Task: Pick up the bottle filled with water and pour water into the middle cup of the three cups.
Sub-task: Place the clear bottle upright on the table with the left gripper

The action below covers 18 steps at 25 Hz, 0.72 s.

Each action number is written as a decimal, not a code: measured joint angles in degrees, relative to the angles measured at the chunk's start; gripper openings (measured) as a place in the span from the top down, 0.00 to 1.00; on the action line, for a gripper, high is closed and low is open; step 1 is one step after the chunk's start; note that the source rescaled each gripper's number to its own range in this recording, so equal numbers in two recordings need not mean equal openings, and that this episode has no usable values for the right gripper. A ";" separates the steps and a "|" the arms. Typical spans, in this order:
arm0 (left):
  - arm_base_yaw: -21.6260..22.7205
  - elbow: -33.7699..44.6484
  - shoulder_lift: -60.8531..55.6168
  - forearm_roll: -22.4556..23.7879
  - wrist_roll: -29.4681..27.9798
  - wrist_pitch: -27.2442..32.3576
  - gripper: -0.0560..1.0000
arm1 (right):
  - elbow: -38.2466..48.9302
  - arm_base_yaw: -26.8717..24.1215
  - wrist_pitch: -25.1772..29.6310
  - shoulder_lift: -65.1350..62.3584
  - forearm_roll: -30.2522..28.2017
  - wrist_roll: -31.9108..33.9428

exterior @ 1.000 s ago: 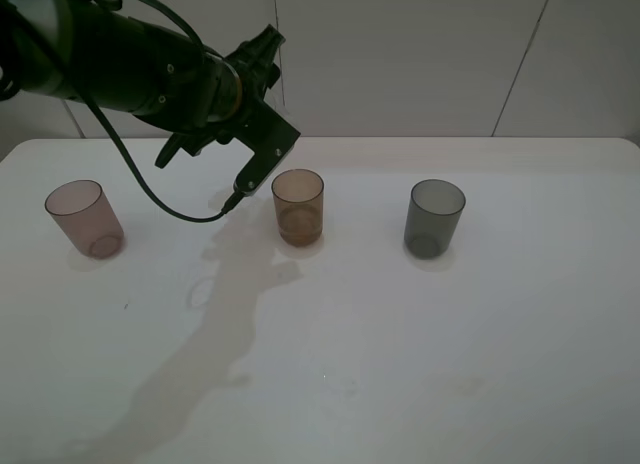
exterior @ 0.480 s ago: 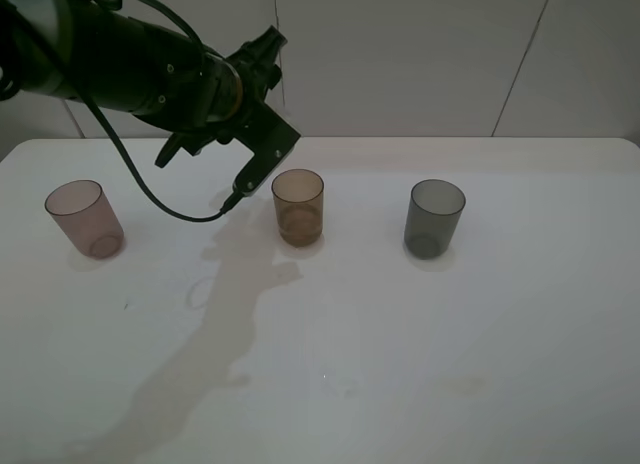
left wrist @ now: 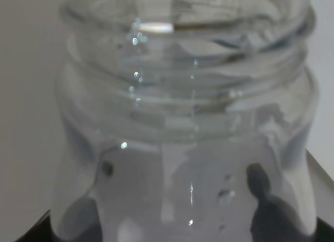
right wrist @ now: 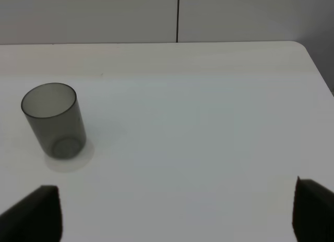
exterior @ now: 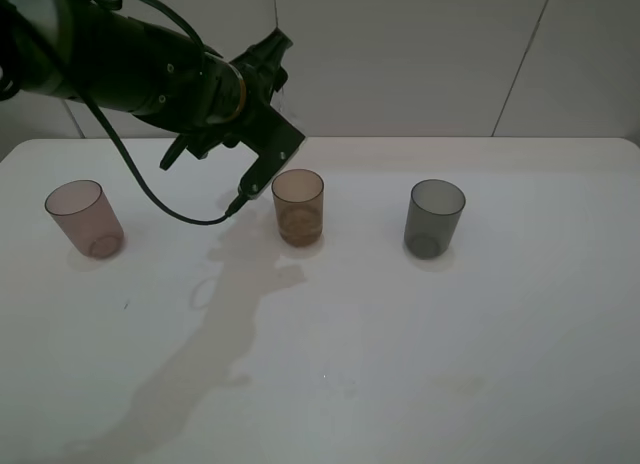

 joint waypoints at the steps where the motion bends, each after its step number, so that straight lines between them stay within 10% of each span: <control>1: 0.16 0.00 0.00 -0.93 -1.42 -0.13 0.93 | 0.00 0.00 0.00 0.00 0.00 0.00; 10: 3.12 0.00 0.00 -18.35 -34.76 -1.36 0.93 | 0.00 0.00 0.00 0.00 0.00 0.00; 18: 7.43 0.00 0.00 -20.93 -75.22 2.09 0.93 | 0.00 0.00 0.00 0.00 0.00 0.00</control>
